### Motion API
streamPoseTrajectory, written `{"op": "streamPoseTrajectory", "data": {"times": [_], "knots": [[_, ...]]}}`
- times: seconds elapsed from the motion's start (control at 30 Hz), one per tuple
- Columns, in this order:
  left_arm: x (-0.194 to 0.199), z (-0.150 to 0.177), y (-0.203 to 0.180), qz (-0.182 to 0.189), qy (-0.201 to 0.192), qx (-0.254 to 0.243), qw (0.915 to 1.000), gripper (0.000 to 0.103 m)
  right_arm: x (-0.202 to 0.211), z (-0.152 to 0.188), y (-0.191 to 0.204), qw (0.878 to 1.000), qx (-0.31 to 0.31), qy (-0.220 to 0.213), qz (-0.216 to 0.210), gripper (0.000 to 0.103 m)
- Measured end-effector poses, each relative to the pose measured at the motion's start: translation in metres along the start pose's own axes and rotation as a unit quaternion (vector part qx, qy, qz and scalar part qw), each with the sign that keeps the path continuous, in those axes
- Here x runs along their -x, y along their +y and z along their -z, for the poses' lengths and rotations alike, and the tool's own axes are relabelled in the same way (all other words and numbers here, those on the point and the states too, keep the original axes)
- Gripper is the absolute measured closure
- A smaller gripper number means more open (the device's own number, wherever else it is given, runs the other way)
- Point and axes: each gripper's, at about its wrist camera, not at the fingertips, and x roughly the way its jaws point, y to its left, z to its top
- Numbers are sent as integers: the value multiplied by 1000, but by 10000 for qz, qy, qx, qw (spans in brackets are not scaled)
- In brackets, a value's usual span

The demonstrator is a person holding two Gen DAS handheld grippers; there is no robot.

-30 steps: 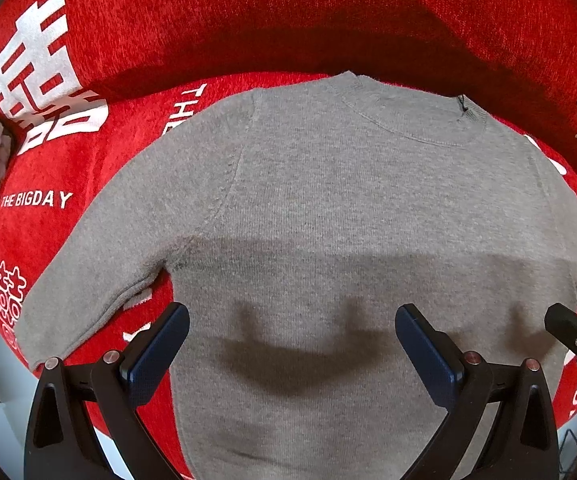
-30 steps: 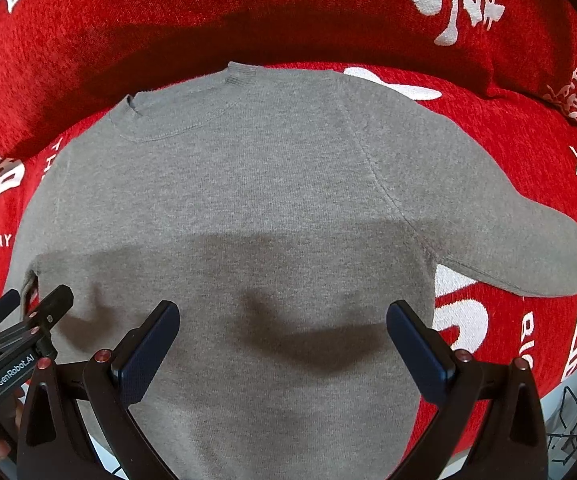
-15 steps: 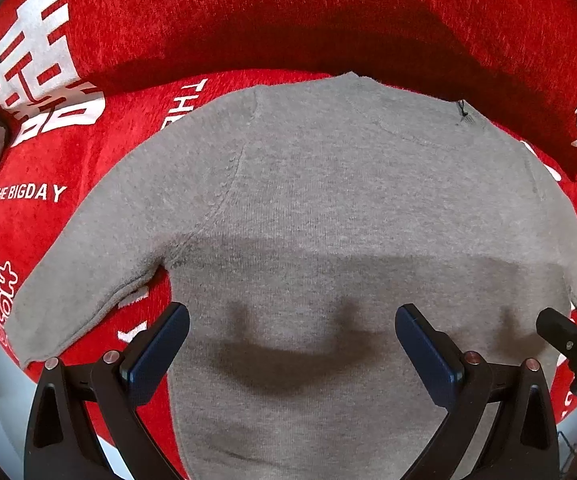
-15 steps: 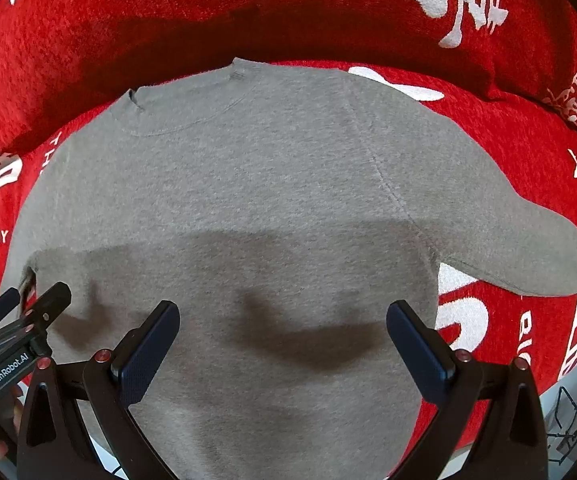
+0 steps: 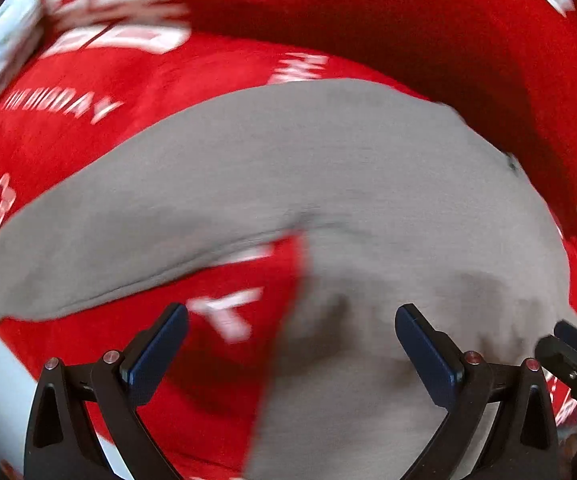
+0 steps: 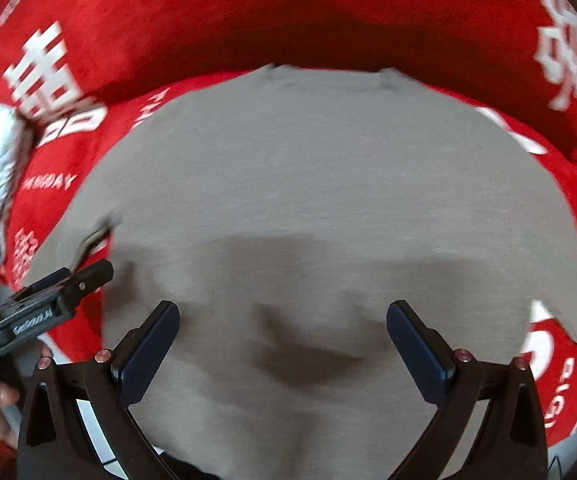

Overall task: Fold small clothes
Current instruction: 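Grasp the sweater sleeve cuff nearest the left tool with the left tool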

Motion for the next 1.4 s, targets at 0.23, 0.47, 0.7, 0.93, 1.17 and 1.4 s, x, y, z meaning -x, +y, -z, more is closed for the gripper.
{"op": "streamPoseTrajectory", "data": {"times": [0.23,0.47,0.7,0.93,1.17,1.4], "knots": [[-3,35,142,195,-233,1837,9825,0,-29,10,59,9981,391,382,-294,0],[-17,49,196,769,-550,2718,9577,0,-45,13,93,9951,720,572,-363,0],[-25,16,216,1233,-840,3297,9322,0,-49,12,116,9941,824,560,-429,0],[-28,16,228,1136,-863,3301,9331,92,-49,18,123,9942,771,570,-484,0],[7,-1,215,1490,-1341,2614,9442,92,-44,21,113,9961,531,460,-538,0],[60,-53,135,2052,-1796,1162,9550,92,-21,20,84,9980,25,65,-621,0]]}}
